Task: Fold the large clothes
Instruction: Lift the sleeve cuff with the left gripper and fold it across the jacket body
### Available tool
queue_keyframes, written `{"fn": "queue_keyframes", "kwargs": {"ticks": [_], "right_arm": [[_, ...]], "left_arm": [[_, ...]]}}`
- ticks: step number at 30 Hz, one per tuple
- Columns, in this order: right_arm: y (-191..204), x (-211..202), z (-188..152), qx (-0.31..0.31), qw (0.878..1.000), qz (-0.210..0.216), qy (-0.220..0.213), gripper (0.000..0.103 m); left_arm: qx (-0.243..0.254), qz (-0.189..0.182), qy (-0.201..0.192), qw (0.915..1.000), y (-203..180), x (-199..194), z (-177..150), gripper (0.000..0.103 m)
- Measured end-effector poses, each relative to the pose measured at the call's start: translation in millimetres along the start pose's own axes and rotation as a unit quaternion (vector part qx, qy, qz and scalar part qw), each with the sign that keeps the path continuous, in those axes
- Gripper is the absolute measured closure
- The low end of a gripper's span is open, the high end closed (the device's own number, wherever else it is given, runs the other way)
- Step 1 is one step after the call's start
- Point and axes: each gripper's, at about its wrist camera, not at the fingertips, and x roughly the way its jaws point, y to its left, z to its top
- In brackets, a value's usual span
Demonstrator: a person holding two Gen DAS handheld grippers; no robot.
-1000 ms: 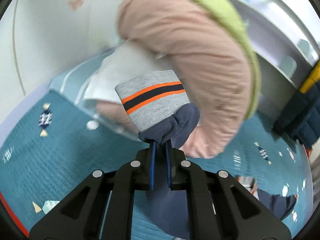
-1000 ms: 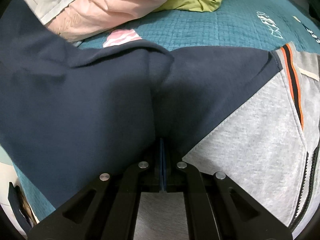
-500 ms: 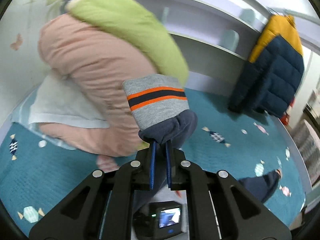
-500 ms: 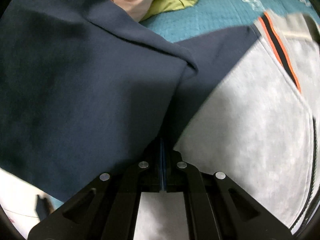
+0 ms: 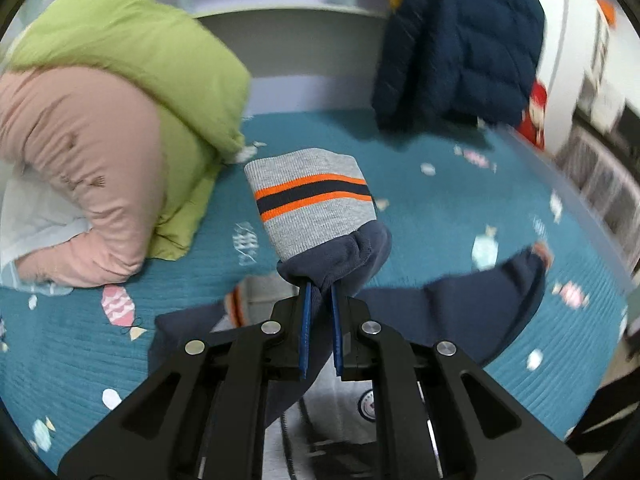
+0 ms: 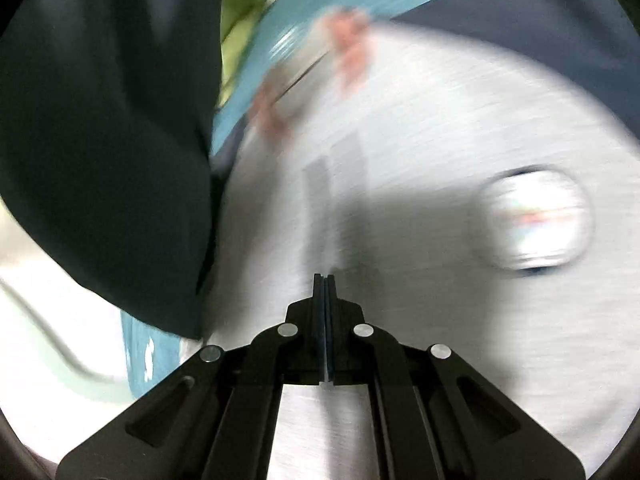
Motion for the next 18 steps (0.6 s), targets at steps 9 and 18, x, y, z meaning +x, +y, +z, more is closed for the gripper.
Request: {"fn": "queue_keyframes", "kwargs": {"ticks": [9, 18], "right_arm": [[-105, -116, 25, 0.074, 0.986, -0.084, -0.124, 0.102], [-149, -156, 4, 0.106, 0.976, -0.113, -0.151, 0.102]], "left_arm": [[0.089, 0.043, 0.061, 0.9932, -90, 77, -64, 0.094], [0.182, 0.104, 0.067, 0.9754, -141, 121, -111, 0.094]]}}
